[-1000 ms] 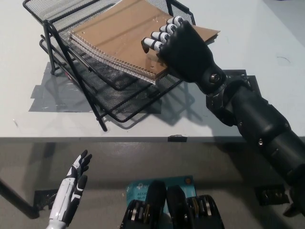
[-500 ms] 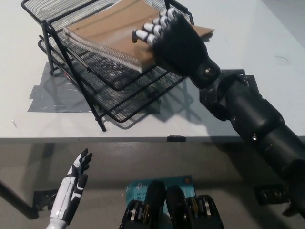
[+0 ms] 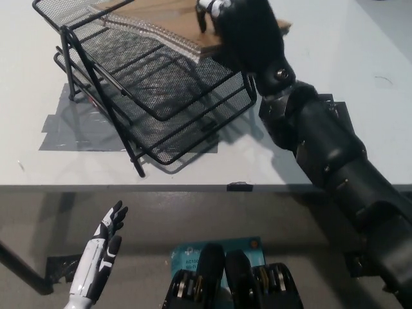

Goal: A person hands a notebook to the robot and the robot grabs it with its right hand and places it in the file tray kept in the centre of the desk infront of it.

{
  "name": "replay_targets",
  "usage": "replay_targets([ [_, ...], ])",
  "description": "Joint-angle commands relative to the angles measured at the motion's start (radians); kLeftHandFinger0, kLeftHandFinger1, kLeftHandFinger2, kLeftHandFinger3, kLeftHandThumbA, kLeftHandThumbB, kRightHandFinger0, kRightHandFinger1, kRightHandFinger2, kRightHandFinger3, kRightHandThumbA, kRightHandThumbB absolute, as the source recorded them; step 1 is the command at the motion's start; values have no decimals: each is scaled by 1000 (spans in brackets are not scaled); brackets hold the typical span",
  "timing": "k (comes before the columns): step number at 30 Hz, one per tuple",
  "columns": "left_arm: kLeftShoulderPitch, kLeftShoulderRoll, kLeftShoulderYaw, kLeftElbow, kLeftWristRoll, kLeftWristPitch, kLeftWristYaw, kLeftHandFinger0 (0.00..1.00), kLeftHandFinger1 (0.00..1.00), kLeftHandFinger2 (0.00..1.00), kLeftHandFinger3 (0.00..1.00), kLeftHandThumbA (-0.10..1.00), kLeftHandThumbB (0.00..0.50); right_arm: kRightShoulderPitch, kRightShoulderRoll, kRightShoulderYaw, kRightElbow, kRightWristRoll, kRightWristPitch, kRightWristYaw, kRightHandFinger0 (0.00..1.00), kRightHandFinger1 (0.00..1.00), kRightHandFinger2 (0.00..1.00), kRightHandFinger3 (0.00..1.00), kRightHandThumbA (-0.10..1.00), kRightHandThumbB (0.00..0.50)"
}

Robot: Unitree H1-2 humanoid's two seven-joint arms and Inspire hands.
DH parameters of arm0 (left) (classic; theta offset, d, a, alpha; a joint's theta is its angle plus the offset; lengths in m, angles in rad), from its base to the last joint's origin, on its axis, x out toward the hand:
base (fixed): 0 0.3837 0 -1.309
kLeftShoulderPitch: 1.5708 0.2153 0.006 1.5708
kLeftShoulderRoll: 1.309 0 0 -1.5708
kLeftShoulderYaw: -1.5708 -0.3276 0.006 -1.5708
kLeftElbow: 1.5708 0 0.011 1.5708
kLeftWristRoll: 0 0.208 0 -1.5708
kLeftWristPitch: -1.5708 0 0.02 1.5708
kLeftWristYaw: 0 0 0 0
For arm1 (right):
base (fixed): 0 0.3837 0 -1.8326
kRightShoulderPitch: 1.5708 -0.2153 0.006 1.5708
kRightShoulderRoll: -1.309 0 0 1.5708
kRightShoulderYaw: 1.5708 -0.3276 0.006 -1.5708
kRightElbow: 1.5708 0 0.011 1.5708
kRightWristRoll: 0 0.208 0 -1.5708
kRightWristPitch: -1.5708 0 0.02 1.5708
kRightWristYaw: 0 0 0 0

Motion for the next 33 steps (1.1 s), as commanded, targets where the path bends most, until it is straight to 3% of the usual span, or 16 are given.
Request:
replay_targets([
  [1,-10,10,-7,-36,-3,-25,-2,1000,1000,1000,1000,1000,313,-111,21,-23,26,63,9,-112,0,0,102,21,894,0],
  [5,-10,7,-8,-45,-21,-14,-8,1000,1000,1000,1000,1000,332,-102,31,15,68,37,23,-119,0,0,88,0,813,0],
  [7,-9,8,-8,-54,-20,-3,-10,1000,1000,1000,1000,1000,338,-99,36,43,100,20,27,-145,0,0,82,0,668,0],
  [13,-19,10,-9,-50,-23,-5,-10,1000,1000,1000,1000,1000,336,-88,46,103,100,9,41,-112,0,0,35,45,789,0],
  [15,-21,11,-9,-49,-21,-4,-10,1000,1000,1000,1000,1000,344,-88,46,116,91,5,41,-114,0,0,42,2,783,30],
  [18,-25,16,-12,-53,-5,0,-9,1000,1000,1000,1000,1000,342,-78,53,156,41,-8,41,-69,0,0,59,18,638,0],
  [20,-26,16,-13,-52,-3,1,-9,1000,1000,1000,1000,1000,343,-70,51,165,8,-3,41,-19,0,0,94,60,692,0],
  [22,-24,17,-14,-57,-5,15,-12,1000,1000,1000,1000,1000,363,-28,39,158,-170,65,66,263,0,17,198,112,760,18],
  [25,-26,17,-15,-59,-4,20,-13,1000,1000,1000,1000,1000,363,-3,30,145,-262,111,82,402,0,2,231,120,792,14],
  [26,-27,19,-16,-58,-5,19,-14,1000,1000,1000,1000,1000,357,9,21,138,-322,161,86,486,33,68,302,206,671,53],
  [27,-28,21,-18,-59,-1,22,-16,1000,1000,1000,1000,1000,362,35,-1,125,-452,260,110,658,26,87,244,251,472,109],
  [28,-29,24,-19,-61,2,23,-17,1000,1000,1000,1000,1000,354,45,-11,121,-510,299,132,729,20,69,202,267,475,125],
  [29,-28,26,-20,-63,4,26,-19,1000,1000,1000,1000,1000,358,53,-26,120,-577,338,169,807,51,118,268,335,491,145],
  [30,-28,29,-22,-65,-1,26,-25,1000,1000,1000,1000,1000,350,60,-58,123,-697,422,257,968,123,174,331,496,534,177],
  [32,-36,33,-24,-57,-2,16,-29,988,1000,1000,1000,1000,340,54,-104,127,-823,537,370,1134,230,265,410,628,502,222],
  [33,-42,34,-24,-49,0,11,-27,1000,1000,1000,1000,1000,344,35,-153,137,-915,627,467,1250,475,513,614,795,488,293],
])
